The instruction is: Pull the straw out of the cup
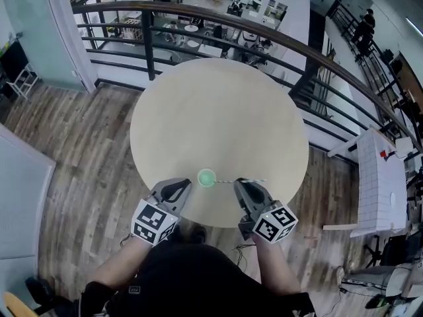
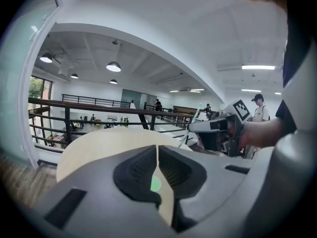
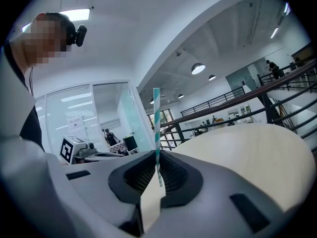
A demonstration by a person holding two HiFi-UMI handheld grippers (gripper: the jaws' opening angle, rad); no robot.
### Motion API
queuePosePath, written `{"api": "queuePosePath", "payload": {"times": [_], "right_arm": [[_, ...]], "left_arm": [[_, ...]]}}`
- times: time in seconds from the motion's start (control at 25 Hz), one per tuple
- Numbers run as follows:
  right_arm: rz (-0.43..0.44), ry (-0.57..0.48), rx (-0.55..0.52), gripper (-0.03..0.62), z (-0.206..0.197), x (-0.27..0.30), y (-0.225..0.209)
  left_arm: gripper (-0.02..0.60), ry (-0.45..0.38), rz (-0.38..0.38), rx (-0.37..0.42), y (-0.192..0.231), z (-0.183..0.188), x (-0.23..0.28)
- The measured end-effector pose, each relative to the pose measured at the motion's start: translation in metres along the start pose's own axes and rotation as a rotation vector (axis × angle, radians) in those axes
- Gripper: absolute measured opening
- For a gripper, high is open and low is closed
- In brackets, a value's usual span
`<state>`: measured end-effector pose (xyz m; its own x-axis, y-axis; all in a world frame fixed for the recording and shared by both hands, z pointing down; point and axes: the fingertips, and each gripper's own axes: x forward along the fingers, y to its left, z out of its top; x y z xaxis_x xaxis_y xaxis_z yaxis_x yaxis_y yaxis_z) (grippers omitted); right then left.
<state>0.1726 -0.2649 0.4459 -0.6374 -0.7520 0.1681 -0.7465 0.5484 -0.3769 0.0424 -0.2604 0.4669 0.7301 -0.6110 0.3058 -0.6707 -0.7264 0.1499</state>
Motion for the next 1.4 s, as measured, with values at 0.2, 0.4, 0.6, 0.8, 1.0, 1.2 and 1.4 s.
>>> {"api": "queuePosePath", "payload": {"times": [0.2,0.4,0.6,0.8,1.0,1.2,1.4], "right_arm": [[0.023,-0.02,-0.053,0.039,0.028,-0.014,0.018],[0.029,-0.069,-0.093,0.039,0.059,-0.032,0.035],[-0.014,-0.121,-0.123,0.039,0.081,-0.048,0.04],[-0.005,-0.151,-0.151,0.04,0.094,-0.05,0.055],[0.023,-0.175,-0.193,0.039,0.102,-0.048,0.075],[0.06,-0.188,-0.235,0.04,0.104,-0.044,0.093],[0.058,-0.215,-0.251,0.038,0.108,-0.046,0.092]], "left_arm": [[0.009,-0.023,0.03,0.016,0.002,0.018,-0.011],[0.009,-0.048,0.031,0.032,-0.003,0.038,-0.022],[0.009,-0.111,0.044,0.072,-0.011,0.069,-0.037],[0.009,-0.153,0.037,0.1,-0.015,0.092,-0.055],[0.009,-0.176,0.042,0.137,-0.017,0.101,-0.067],[0.009,-0.226,0.062,0.159,-0.012,0.111,-0.071],[0.009,-0.216,0.076,0.137,-0.008,0.102,-0.067]]}}
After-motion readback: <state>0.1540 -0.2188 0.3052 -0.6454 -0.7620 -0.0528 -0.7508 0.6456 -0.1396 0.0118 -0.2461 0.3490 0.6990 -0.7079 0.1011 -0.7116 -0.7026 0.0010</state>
